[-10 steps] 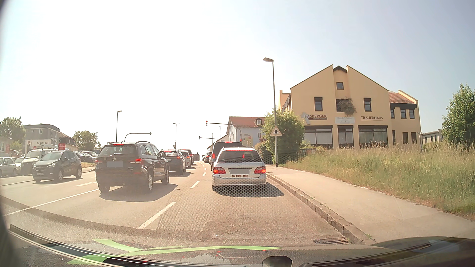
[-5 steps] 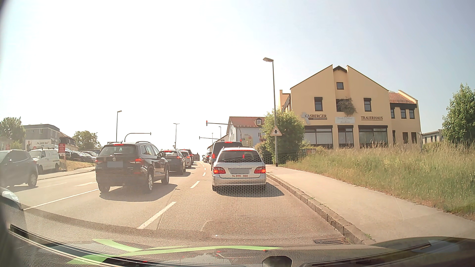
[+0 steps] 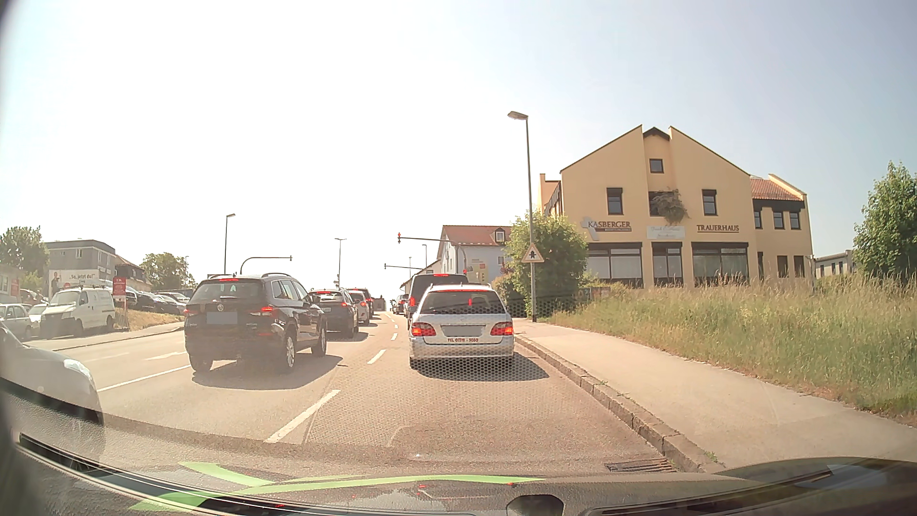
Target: Follow the waypoints while adhering to traffic rules and regulations
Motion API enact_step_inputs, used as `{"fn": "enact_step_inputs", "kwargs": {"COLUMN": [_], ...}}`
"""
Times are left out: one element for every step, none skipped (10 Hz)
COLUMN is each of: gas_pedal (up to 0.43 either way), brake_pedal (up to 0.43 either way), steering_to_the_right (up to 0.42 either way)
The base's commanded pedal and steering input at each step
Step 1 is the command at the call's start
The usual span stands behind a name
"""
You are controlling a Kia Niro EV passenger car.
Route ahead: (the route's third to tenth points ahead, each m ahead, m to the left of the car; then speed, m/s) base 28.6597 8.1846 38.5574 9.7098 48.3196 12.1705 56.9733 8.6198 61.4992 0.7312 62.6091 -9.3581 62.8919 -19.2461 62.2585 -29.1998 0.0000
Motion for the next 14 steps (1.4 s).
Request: {"fn": "enact_step_inputs", "kwargs": {"gas_pedal": [0.0,0.0,0.0,0.0,0.0,0.0,0.0,0.0,0.0,0.0,0.0,0.0,0.0,0.0], "brake_pedal": [0.262,0.262,0.262,0.262,0.262,0.262,0.262,0.262,0.262,0.262,0.262,0.262,0.262,0.262], "steering_to_the_right": [-0.025,-0.025,-0.025,-0.025,-0.024,-0.024,-0.024,-0.024,-0.024,-0.025,-0.024,-0.024,-0.025,-0.025]}}
